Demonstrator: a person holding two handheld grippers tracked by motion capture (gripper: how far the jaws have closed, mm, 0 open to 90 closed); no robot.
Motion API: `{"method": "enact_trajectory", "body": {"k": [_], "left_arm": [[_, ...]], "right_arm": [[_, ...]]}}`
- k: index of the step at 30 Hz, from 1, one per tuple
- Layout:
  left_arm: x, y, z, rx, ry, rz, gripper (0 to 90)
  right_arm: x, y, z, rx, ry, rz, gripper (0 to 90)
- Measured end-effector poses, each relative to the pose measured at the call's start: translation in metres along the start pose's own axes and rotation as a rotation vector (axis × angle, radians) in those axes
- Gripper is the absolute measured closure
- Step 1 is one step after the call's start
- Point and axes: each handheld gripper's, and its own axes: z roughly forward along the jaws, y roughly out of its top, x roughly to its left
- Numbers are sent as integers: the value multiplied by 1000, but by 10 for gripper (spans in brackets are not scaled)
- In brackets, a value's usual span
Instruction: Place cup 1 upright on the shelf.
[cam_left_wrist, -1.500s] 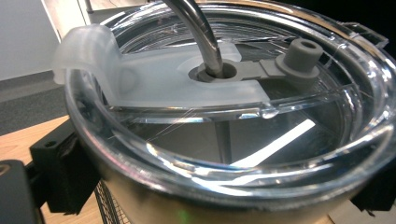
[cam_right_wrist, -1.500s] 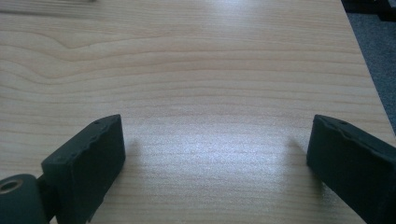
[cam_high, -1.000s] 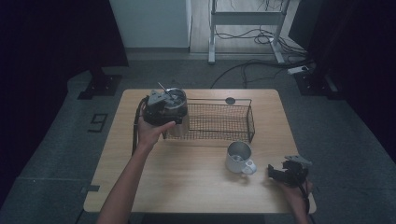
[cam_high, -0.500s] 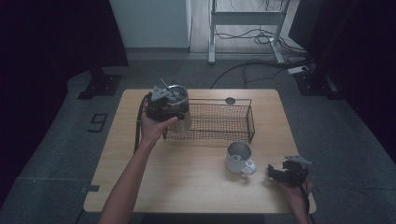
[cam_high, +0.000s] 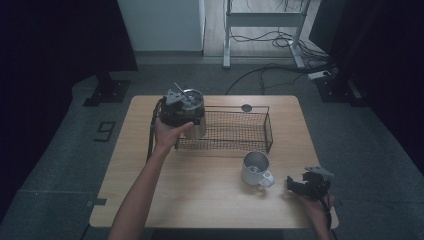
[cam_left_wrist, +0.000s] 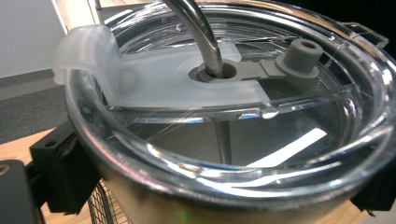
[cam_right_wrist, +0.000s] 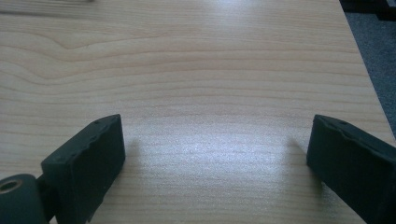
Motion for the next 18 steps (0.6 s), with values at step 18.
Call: {"method": "enact_trajectory", "body": {"k": [18], "left_arm": [[3, 3, 17, 8, 16, -15, 42]], "right_arm": [[0, 0, 0, 0, -2, 5, 42]]}}
